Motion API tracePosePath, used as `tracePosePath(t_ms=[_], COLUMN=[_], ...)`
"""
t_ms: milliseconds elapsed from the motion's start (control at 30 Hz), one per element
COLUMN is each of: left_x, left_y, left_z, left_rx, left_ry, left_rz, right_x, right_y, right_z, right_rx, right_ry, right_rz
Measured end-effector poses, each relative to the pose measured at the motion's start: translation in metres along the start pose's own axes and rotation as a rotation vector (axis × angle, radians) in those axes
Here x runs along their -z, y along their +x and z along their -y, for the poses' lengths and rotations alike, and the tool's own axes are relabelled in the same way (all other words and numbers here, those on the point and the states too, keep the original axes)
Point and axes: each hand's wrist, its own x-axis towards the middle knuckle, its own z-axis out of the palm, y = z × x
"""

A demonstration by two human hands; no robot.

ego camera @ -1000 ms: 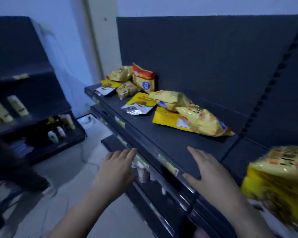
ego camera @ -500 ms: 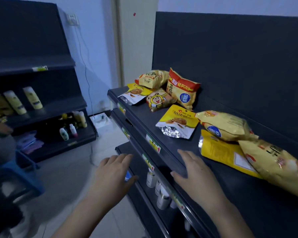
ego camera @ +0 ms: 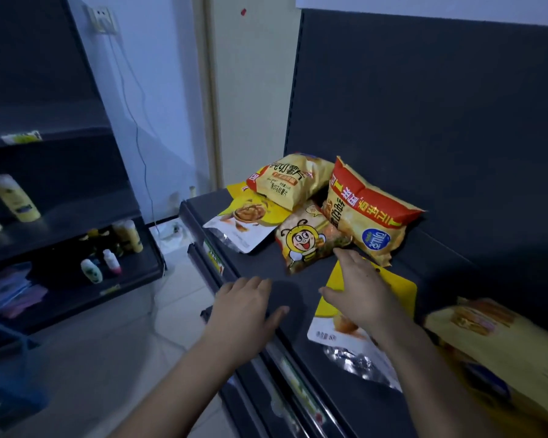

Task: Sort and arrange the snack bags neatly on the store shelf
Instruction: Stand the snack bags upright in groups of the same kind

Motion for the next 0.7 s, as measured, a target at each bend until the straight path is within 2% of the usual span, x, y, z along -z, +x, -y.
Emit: tracePosePath(t_ms=[200,300,400,467,600,700], left_x=[-0.031,-0.041,-0.047,-0.044,-0.054,-0.071], left_y=[0.07,0.093,0.11,0.115,0.115,0.108], left_z=[0.023,0.036,0.04,0.038,0.036,0.037], left_rx=[-0.051,-0.065,-0.085,-0.04,-0.039,-0.086], left_ry=[-0.184,-0.222,-0.311,-0.368,-0.319,-0.343], left_rz=[0.151,0.257,0.248,0.283,0.338,0.22], right_x=[-0.014,-0.016,-0.015,-0.016,-0.02,-0.018], right_y=[0.073,0.095,0.11,0.115,0.114,0.107], right_z=[-0.009,-0.013,-0.015,-0.013,-0.006,-0.001], right_rx=[-0.053,-0.102,-0.165,-0.194,-0.281,-0.33], right_ry=[0.109,0.041,-0.055,-0.146,-0.172,-0.109], right_rz=[-0.043,-0.008,0.032,0.073,0.15,0.157])
